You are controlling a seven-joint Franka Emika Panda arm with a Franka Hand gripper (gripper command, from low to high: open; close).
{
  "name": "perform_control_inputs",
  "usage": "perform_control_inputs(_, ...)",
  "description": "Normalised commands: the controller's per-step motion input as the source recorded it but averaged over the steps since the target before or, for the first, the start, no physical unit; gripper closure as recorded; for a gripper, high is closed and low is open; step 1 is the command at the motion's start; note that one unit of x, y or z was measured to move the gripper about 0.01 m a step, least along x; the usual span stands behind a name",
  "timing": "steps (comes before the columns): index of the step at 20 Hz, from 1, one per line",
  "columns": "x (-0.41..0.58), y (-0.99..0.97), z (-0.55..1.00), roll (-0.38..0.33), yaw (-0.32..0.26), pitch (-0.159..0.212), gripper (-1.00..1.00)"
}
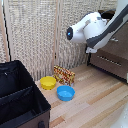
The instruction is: Locate and clasp the grip of the topmost drawer. Steadily and circumspectly yank the drawer open. Discover and seize the nutrition bar using your clamp. Deposit the nutrition bar in the accessible drawer. Unclench the nutrition bar.
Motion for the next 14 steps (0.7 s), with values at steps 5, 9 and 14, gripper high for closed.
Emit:
perform_control_inputs(5, 0.269, 0.1, 0.0, 0.002, 0.068, 0.047, -1.0)
perform_control_inputs(9, 0.23, 0.06, 0.02, 0.002, 0.0, 0.019, -1.0)
perform_control_inputs(14, 0.168, 0.18, 0.28, -0.075, -0.009, 0.012, -1.0)
